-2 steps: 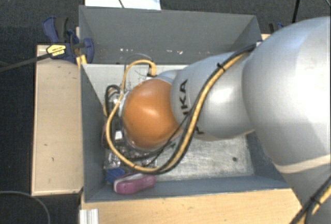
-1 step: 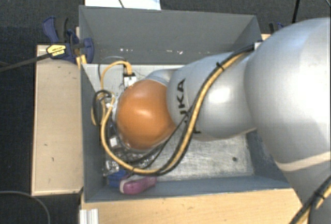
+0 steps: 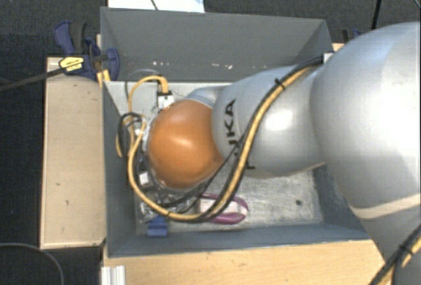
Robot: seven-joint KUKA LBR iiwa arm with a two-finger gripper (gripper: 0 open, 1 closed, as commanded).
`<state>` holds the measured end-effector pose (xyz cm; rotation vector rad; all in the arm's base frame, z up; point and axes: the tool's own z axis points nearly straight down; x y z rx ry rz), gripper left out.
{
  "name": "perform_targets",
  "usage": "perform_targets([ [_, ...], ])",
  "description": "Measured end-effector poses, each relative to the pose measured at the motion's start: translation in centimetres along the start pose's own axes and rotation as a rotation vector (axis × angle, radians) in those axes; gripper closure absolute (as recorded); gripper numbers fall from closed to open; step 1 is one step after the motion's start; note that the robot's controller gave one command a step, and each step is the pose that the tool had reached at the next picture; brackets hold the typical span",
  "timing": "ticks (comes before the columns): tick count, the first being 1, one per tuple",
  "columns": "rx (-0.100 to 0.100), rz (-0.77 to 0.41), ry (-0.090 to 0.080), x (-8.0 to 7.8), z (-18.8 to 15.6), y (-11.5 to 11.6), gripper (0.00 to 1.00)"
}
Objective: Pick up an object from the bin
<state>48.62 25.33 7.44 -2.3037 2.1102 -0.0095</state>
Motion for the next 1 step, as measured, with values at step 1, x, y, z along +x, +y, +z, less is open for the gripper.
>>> perform_targets([
  [1, -0.008, 0.014, 0.003, 0.02, -17.08, -1.38, 1.00],
])
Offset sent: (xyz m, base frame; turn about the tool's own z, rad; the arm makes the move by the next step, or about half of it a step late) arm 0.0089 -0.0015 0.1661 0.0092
